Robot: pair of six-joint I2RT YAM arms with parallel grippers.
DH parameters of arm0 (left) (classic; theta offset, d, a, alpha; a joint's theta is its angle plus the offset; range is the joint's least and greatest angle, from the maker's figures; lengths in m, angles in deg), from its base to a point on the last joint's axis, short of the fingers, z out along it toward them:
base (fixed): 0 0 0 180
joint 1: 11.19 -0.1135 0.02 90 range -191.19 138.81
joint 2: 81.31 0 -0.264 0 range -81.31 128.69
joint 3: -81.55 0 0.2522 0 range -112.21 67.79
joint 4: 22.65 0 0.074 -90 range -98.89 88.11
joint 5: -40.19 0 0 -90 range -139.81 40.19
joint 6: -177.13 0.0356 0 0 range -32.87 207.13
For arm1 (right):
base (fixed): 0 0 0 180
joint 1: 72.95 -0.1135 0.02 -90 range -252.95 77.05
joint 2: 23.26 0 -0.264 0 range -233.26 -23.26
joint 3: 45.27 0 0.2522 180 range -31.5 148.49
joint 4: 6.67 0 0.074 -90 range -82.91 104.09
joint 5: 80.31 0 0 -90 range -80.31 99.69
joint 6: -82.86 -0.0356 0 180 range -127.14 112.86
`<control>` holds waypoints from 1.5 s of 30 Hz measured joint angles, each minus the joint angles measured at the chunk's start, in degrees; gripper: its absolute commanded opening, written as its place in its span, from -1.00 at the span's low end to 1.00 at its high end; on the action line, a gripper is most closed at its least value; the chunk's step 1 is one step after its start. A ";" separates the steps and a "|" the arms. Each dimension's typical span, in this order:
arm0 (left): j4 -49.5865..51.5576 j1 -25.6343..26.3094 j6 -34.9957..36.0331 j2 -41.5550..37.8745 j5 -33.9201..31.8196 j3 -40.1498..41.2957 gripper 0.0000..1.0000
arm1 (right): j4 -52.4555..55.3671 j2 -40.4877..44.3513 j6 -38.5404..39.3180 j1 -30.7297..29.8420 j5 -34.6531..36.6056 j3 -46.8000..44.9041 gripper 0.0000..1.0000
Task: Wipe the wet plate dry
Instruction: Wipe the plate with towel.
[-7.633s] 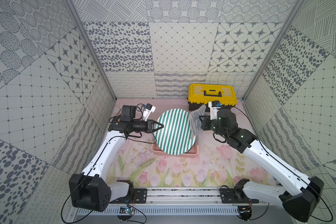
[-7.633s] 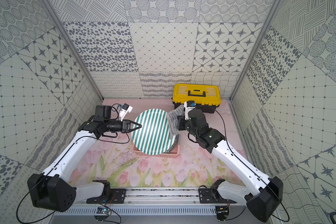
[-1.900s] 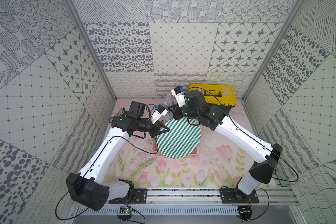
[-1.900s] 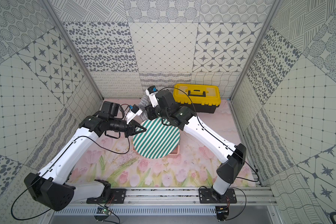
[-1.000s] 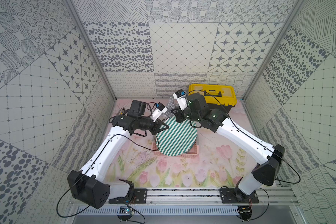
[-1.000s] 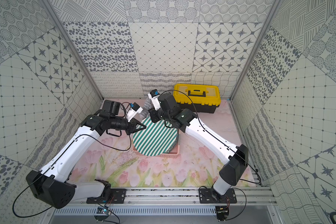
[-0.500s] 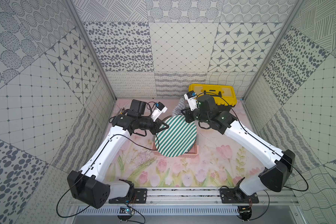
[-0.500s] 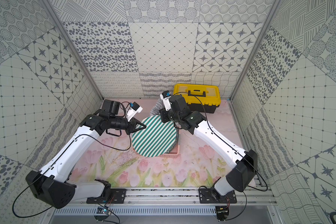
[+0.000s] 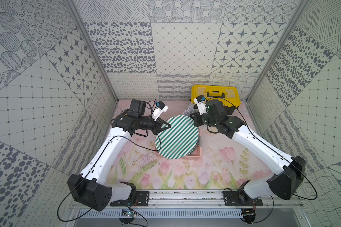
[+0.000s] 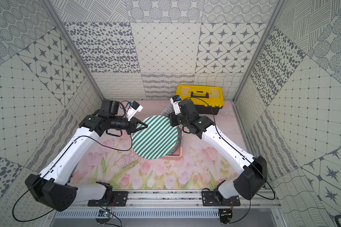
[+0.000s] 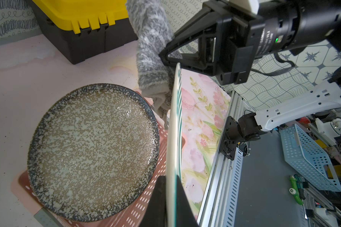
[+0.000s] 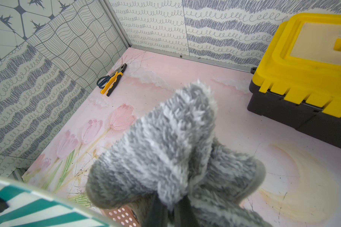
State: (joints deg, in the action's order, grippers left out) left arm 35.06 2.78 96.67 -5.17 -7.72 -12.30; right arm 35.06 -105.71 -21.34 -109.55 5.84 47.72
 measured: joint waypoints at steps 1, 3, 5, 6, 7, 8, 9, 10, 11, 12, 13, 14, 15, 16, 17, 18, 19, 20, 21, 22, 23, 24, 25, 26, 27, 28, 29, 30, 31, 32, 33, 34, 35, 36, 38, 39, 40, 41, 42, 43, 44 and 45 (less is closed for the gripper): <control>-0.07 -0.39 -0.28 0.00 0.35 -0.02 -1.00 | -0.07 0.07 -0.17 0.17 -0.04 -0.28 -1.00; -0.39 -1.36 -1.03 0.00 1.31 -0.02 -1.00 | -0.17 0.13 -0.39 0.63 -0.22 -0.92 -1.00; -0.87 -2.12 -1.77 0.00 1.95 -0.02 -1.00 | -0.35 0.33 -0.44 0.96 -0.33 -1.60 -1.00; -1.29 -2.64 -2.23 0.00 2.45 -0.02 -1.00 | -0.44 0.46 -0.46 1.14 -0.42 -1.97 -1.00; -1.60 -2.99 -2.54 0.00 2.82 -0.02 -1.00 | -0.57 0.61 -0.48 1.25 -0.46 -2.25 -1.00; -1.90 -3.37 -2.82 0.00 3.17 -0.02 -1.00 | -0.59 0.79 -0.48 1.36 -0.48 -2.60 -1.00; -2.21 -3.63 -3.06 0.00 3.41 0.00 -1.00 | -0.66 0.94 -0.55 1.42 -0.50 -2.84 -1.00; -2.60 -3.98 -3.39 0.00 3.67 0.02 -1.00 | -0.81 1.11 -0.61 1.51 -0.57 -3.15 -1.00; -2.89 -4.26 -3.63 0.00 3.98 0.04 -1.00 | -0.81 1.33 -0.63 1.60 -0.66 -3.45 -1.00; -3.17 -4.59 -3.93 0.00 4.22 0.09 -1.00 | -0.83 1.53 -0.66 1.66 -0.70 -3.74 -1.00; -3.56 -4.87 -4.26 0.00 4.39 0.13 -1.00 | -0.85 1.73 -0.68 1.73 -0.74 -4.04 -1.00; -4.02 -5.18 -4.66 0.00 4.57 0.20 -1.00 | -0.92 1.88 -0.68 1.79 -0.81 -4.33 -1.00; -4.42 -5.42 -5.01 0.00 4.72 0.26 -1.00 | -0.94 2.01 -0.76 1.88 -0.87 -4.61 -1.00; -4.83 -5.68 -5.35 0.00 4.83 0.37 -1.00 | -1.07 2.14 -0.83 1.92 -0.94 -4.90 -1.00; -5.25 -5.97 -5.75 0.00 5.01 0.46 -1.00 | -1.20 2.25 -0.87 1.97 -0.98 -5.20 -1.00; -5.64 -6.23 -6.21 0.00 5.22 0.59 -1.00 | -1.27 2.29 -0.87 1.97 -1.07 -5.49 -1.00; -5.99 -6.43 -6.49 0.00 5.42 0.68 -1.00 | -1.29 2.29 -0.90 1.97 -1.09 -5.66 -1.00; -6.40 -6.64 -6.88 0.00 5.66 0.74 -1.00 | -1.53 2.29 -0.90 1.97 -1.18 -5.95 -1.00; -6.78 -6.86 -7.28 0.00 5.77 0.79 -1.00 | -1.68 2.29 -0.90 1.97 -1.25 -6.23 -1.00; -7.13 -7.04 -7.69 0.00 5.90 0.79 -1.00 | -1.73 2.29 -0.87 1.97 -1.29 -6.54 -1.00; -7.52 -7.28 -8.02 0.00 6.03 0.79 -1.00 | -1.79 2.32 -0.87 1.97 -1.33 -6.84 -1.00; -7.76 -7.37 -8.28 0.00 6.08 0.79 -1.00 | -1.90 2.36 -0.85 1.97 -1.44 -7.26 -1.00; -8.02 -7.52 -8.66 0.00 6.12 0.79 -1.00 | -2.10 2.45 -0.83 1.97 -1.57 -7.72 -1.00; -8.35 -7.72 -9.03 0.00 6.19 0.81 -1.00 | -2.12 2.62 -0.83 1.97 -1.73 -8.22 -1.00; -8.79 -7.85 -9.44 0.00 6.29 0.83 -1.00 | -2.14 2.75 -0.81 1.97 -1.86 -8.72 -1.00; -9.20 -8.02 -9.79 0.00 6.45 0.85 -1.00 | -2.29 2.91 -0.79 1.99 -2.08 -9.18 -1.00; -9.60 -8.11 -10.12 0.00 6.56 0.90 -1.00 | -2.45 3.04 -0.79 1.99 -2.23 -9.64 -1.00; -10.03 -8.22 -10.47 0.00 6.64 0.96 -1.00 | -2.58 3.15 -0.76 2.01 -2.43 -10.08 -1.00; -10.27 -8.33 -10.82 0.00 6.73 1.01 -1.00 | -2.64 3.26 -0.74 2.03 -2.67 -10.45 -1.00; -10.40 -8.41 -11.08 0.00 6.88 1.05 -1.00 | -2.95 3.41 -0.63 2.12 -3.04 -10.95 -1.00; -10.51 -8.48 -11.34 0.00 6.99 1.09 -1.00 | -3.17 3.58 -0.63 2.16 -3.41 -11.37 -1.00; -10.67 -8.52 -11.63 0.00 7.13 1.16 -1.00 | -3.43 3.76 -0.61 2.21 -3.72 -11.82 -1.00; -10.75 -8.57 -11.98 0.00 7.23 1.22 -1.00 | -3.61 3.93 -0.59 2.25 -3.98 -12.22 -1.00; -10.99 -8.68 -12.50 0.00 7.39 1.36 -1.00 | -4.07 4.24 -0.57 2.29 -4.39 -12.85 -1.00; -11.65 -8.83 -13.07 0.04 7.65 1.53 -1.00 | -4.63 4.66 -0.55 2.34 -4.83 -13.64 -1.00; -12.07 -8.90 -13.44 0.07 7.72 1.62 -1.00 | -4.94 4.81 -0.52 2.34 -5.03 -13.97 -1.00; -12.50 -8.96 -13.86 0.07 7.76 1.70 -1.00 | -5.22 4.96 -0.46 2.36 -5.20 -14.32 -1.00; -12.94 -9.07 -14.19 0.11 7.80 1.79 -1.00 | -5.51 5.18 -0.39 2.38 -5.33 -14.69 -1.00; -13.29 -9.16 -14.56 0.17 7.85 1.86 -1.00 | -5.57 5.33 -0.37 2.40 -5.60 -14.95 -1.00; -13.57 -9.20 -15.02 0.28 7.98 1.90 -1.00 | -5.81 5.51 -0.35 2.47 -5.88 -15.30 -1.00; -13.84 -9.25 -15.39 0.39 8.04 1.95 -1.00 | -6.01 5.70 -0.31 2.51 -6.12 -15.61 -1.00; -14.16 -9.29 -15.76 0.55 8.11 1.95 -1.00 | -6.10 5.81 -0.28 2.56 -6.34 -15.89 -1.00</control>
State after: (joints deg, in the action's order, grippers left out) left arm 20.89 -6.51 80.91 -4.63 0.39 -10.36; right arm 28.96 -99.90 -21.62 -106.99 -0.50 31.83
